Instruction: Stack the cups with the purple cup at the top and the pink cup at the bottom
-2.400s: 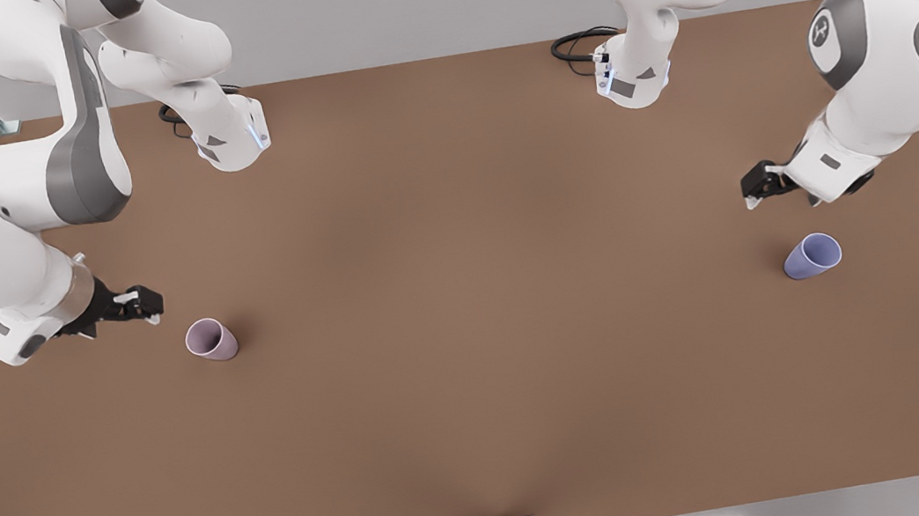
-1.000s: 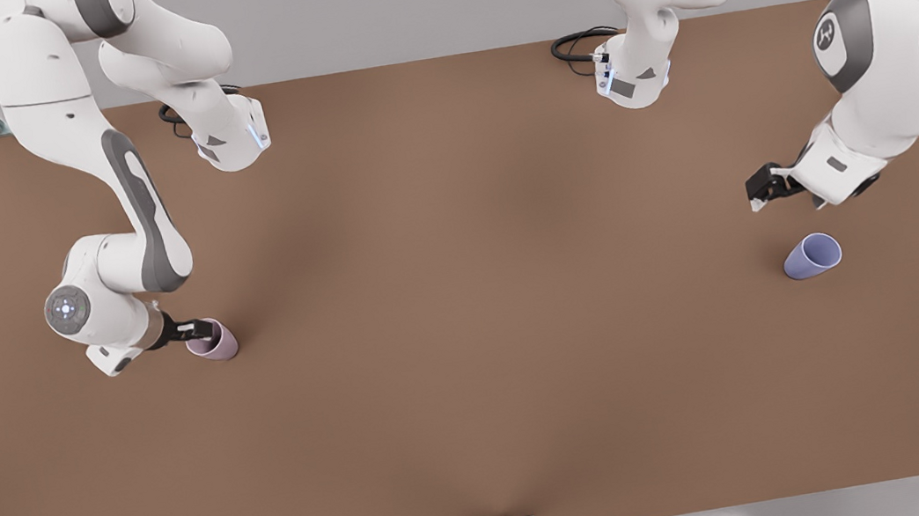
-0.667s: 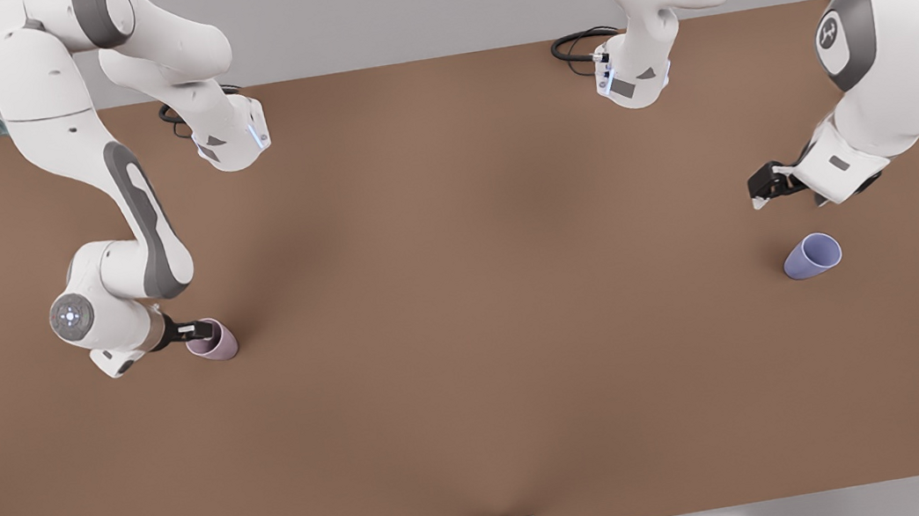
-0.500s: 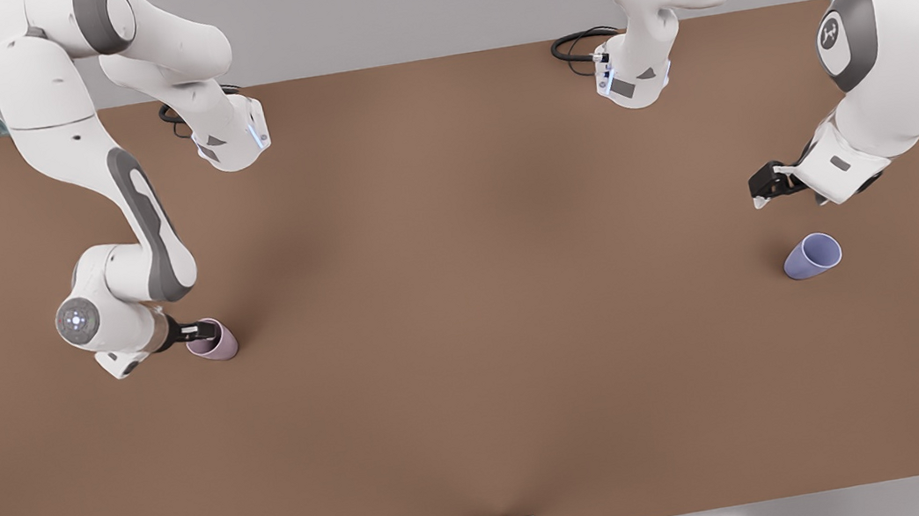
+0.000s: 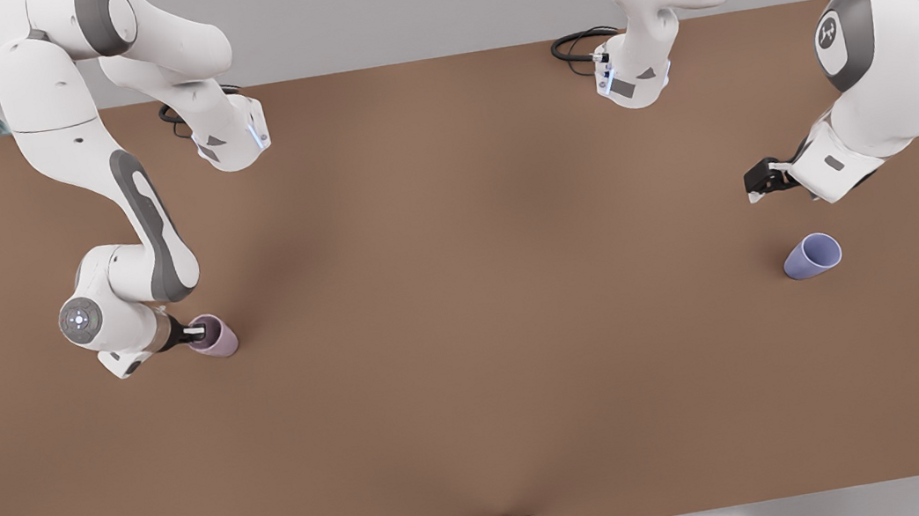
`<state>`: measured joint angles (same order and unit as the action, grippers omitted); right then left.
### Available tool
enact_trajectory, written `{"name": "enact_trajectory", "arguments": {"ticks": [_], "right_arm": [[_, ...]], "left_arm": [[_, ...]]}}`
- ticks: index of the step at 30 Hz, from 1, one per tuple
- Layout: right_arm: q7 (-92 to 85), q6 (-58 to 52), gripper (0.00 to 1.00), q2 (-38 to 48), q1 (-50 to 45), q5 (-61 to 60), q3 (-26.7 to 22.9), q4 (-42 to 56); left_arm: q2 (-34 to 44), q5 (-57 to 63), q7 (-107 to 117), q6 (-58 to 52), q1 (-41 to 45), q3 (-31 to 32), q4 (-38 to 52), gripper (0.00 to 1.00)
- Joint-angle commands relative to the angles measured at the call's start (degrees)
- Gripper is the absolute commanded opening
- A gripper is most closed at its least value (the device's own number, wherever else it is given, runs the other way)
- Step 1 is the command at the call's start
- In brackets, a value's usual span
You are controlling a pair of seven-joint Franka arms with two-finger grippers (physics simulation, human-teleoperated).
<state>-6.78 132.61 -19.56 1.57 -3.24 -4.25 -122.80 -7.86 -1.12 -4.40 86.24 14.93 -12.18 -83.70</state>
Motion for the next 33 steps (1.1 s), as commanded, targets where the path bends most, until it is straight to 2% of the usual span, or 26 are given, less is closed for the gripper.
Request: {"name": "enact_trajectory", "arguments": {"ticks": [1,8,16,24,29,31,33], "right_arm": [[0.0,0.1,0.21,0.0,0.0,0.2,0.0,0.0],[-0.2,-0.9,0.21,3.3,-1.5,-0.7,-0.1,1.1],[10.3,-3.9,0.21,3.6,-12.2,-1.2,0.5,7.0],[35.7,-8.0,0.21,-2.9,-26.0,-1.7,2.2,20.2],[43.0,-8.3,0.21,-7.9,-32.8,-5.2,2.3,27.1],[50.2,-15.2,0.21,-11.9,-33.3,-4.8,5.0,36.0],[53.8,-15.2,0.21,-12.7,-33.7,-4.8,7.2,37.1]], "left_arm": [[0.0,0.1,0.3,-0.2,-0.1,0.0,0.0,1.0],[0.0,0.4,0.3,-0.1,0.0,-0.1,0.0,1.0],[-0.1,0.7,0.2,-0.2,0.0,-0.2,0.0,1.0],[0.0,0.7,0.1,-0.3,0.0,-0.2,0.0,1.0],[0.7,0.8,-0.4,-1.6,-0.1,0.3,0.0,1.0],[0.7,0.8,-0.6,-1.8,-0.6,0.4,0.0,1.0],[0.7,0.8,-0.5,-1.9,-0.6,0.4,0.0,1.0]]}}
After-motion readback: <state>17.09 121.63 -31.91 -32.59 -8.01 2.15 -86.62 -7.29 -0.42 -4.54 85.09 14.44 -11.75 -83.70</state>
